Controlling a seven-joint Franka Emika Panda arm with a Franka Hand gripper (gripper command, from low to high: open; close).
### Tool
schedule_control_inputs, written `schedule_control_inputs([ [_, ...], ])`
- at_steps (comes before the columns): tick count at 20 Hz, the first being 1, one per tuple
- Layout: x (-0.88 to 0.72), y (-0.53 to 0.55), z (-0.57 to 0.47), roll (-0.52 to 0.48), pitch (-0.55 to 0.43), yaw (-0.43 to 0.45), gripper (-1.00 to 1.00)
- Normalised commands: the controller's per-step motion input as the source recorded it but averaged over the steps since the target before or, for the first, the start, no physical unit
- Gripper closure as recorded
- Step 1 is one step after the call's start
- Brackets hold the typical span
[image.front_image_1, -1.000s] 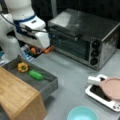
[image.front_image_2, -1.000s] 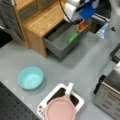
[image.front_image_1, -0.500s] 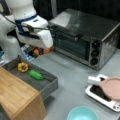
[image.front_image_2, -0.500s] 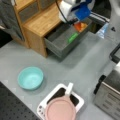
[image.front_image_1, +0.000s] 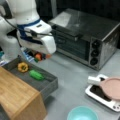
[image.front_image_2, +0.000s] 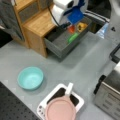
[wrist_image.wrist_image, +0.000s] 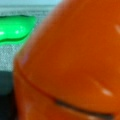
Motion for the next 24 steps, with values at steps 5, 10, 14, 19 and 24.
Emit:
schedule_control_inputs([
  [5,0.18,-0.4,-0.07,-0.035,0.118,0.233,1.0],
  [10,0.14,-0.23,-0.04,-0.011,0.129,0.184,1.0],
  [14,0.07,-0.05,-0.11,0.003,0.107,0.121,1.0],
  [19,0.0,0.06,-0.18,0.024,0.069,0.094,1.0],
  [24,-0.03,0.09,-0.28,0.016,-0.009,0.06,1.0],
])
